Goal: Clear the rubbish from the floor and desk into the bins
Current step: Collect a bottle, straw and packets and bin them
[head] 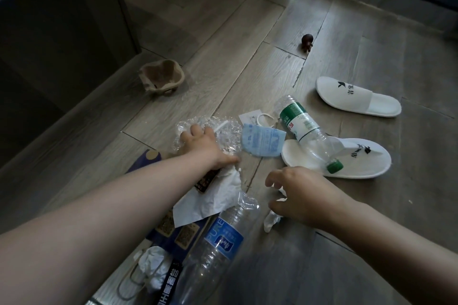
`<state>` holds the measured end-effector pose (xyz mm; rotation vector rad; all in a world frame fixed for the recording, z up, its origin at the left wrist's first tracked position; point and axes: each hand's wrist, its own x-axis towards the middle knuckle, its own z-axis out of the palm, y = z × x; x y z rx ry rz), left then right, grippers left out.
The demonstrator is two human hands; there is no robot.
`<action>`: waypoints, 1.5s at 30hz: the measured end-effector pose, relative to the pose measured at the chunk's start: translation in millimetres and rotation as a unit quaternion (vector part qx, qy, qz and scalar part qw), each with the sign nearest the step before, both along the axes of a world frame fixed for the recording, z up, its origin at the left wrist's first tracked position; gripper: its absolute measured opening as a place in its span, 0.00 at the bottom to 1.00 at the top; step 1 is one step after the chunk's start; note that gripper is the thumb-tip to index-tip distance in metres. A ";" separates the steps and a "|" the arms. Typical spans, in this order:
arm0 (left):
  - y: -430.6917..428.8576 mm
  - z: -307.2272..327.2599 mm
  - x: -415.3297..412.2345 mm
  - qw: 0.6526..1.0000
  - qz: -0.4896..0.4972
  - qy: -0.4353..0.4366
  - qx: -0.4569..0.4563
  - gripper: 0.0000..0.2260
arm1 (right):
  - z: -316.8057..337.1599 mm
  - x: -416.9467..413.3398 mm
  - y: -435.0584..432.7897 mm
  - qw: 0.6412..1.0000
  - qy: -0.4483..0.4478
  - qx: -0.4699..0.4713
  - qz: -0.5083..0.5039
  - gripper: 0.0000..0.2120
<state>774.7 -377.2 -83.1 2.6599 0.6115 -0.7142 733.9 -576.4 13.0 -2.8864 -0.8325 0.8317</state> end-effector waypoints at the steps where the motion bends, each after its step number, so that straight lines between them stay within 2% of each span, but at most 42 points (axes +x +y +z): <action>1: -0.9 -1.6 -0.6 1.000 -0.004 -0.003 0.011 0.51 | -0.4 -0.1 -1.3 1.000 0.001 -0.002 -0.001 0.22; 6: 2.0 -4.0 -1.4 0.999 -0.013 -0.034 0.021 0.41 | -1.0 0.9 -4.3 1.000 -0.001 -0.001 -0.001 0.22; 11: 10.5 -5.4 3.5 0.995 0.008 -0.086 -0.041 0.30 | -2.3 0.1 -1.2 1.000 -0.006 0.005 0.004 0.22; 14: 18.5 -1.9 6.2 0.993 0.023 -0.093 -0.075 0.28 | -2.5 -1.1 -1.1 1.000 -0.006 0.004 0.005 0.22; 18: 27.6 0.9 8.9 0.987 0.037 -0.117 -0.107 0.20 | -1.4 -2.7 -1.9 1.000 -0.004 0.002 0.002 0.22; 23: 34.2 24.2 10.7 0.975 0.046 -0.163 -0.147 0.13 | 2.0 -4.1 -1.9 1.000 -0.007 0.001 -0.001 0.22; 28: 48.3 53.0 8.4 0.963 0.065 -0.195 -0.173 0.14 | 7.3 -7.0 -1.6 1.000 -0.009 0.001 -0.004 0.22; 32: 63.9 74.0 -2.7 0.953 0.079 -0.222 -0.189 0.07 | 16.0 -9.5 0.4 1.000 -0.014 0.010 -0.006 0.22; 34: 69.0 83.9 -12.7 0.951 0.074 -0.227 -0.195 0.08 | 20.6 -11.3 1.6 1.000 -0.021 0.011 -0.002 0.22; 41: 85.3 117.6 -54.0 0.946 0.077 -0.189 -0.250 0.07 | 33.3 -16.9 11.6 0.999 -0.031 0.028 -0.005 0.21; 45: 99.1 117.1 -82.8 0.948 0.109 -0.163 -0.250 0.07 | 31.6 -19.7 18.7 0.999 -0.026 0.036 -0.005 0.22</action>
